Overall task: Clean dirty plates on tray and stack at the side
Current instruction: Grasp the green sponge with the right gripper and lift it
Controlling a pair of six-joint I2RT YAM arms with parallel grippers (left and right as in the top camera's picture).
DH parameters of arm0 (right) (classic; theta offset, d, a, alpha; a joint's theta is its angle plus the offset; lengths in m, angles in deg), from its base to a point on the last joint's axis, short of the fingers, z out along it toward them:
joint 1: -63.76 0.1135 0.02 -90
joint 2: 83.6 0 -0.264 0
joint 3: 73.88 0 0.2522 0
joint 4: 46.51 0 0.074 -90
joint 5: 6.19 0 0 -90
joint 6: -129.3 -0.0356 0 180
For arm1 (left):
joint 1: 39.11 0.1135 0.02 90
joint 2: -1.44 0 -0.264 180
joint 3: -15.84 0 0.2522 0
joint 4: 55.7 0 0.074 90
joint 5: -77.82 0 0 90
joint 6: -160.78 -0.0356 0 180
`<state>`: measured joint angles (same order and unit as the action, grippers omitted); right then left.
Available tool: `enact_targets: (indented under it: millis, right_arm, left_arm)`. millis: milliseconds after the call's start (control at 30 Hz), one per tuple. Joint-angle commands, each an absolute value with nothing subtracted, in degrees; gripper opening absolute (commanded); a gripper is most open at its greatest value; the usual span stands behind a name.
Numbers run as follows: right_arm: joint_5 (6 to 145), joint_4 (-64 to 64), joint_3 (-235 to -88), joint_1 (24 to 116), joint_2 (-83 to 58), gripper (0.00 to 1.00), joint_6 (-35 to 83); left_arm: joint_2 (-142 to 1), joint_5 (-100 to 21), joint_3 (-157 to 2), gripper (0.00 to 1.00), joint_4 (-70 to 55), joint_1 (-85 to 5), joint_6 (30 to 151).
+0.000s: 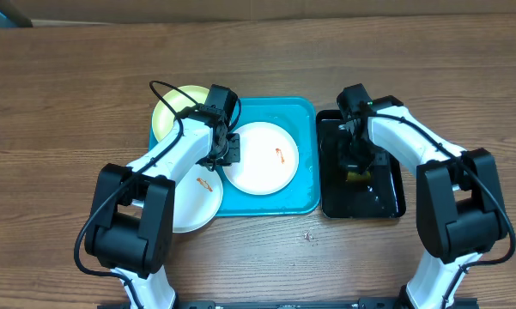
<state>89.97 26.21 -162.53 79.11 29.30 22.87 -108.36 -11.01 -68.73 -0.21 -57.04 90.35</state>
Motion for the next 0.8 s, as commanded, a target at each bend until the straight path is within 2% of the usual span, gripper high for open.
enact_targets:
  millis: [0, 100, 200, 267, 300, 333, 367, 467, 567, 767]
  right_arm:
    - [87.7, 30.0, -169.3, 78.5, 30.2, 0.17, 23.0]
    - [87.6, 37.7, -177.7, 78.3, 29.0, 0.28, 23.0]
    - [87.6, 42.7, -182.1, 78.3, 28.2, 0.35, 23.0]
    - [87.6, 44.2, -182.8, 78.2, 27.6, 0.49, 23.0]
    - [87.6, 44.9, -182.8, 78.2, 27.6, 0.5, 23.0]
    - [87.6, 45.2, -182.5, 78.2, 27.6, 0.49, 23.0]
    - [87.6, 45.0, -181.8, 78.2, 27.6, 0.43, 23.0]
    - [87.6, 42.1, -179.2, 78.2, 27.6, 0.13, 23.0]
    - [87.6, 36.6, -176.0, 78.2, 27.6, 0.04, 23.0]
    - [87.6, 22.3, -165.8, 78.2, 27.6, 0.04, 22.7]
  left_arm:
    - [-108.8, -10.4, -68.2, 0.16, -0.2, -57.1, 90.7]
    - [-108.8, -10.3, -68.2, 0.16, 0.0, -57.1, 90.7]
    - [-108.8, -10.3, -68.2, 0.16, 0.2, -57.1, 90.7]
    - [-108.8, -10.7, -68.2, 0.17, 0.1, -57.1, 90.7]
    - [-108.8, -10.9, -68.2, 0.17, 0.0, -57.2, 90.7]
    - [-108.8, -10.9, -68.2, 0.17, 0.0, -57.1, 90.7]
    - [-108.8, -10.9, -68.2, 0.18, 0.0, -57.1, 90.7]
    - [-108.8, -10.9, -68.2, 0.18, 0.1, -57.1, 90.7]
    - [-108.8, -10.9, -68.2, 0.18, 0.3, -57.2, 90.7]
    - [-108.8, -10.9, -68.2, 0.18, 0.0, -57.1, 90.7]
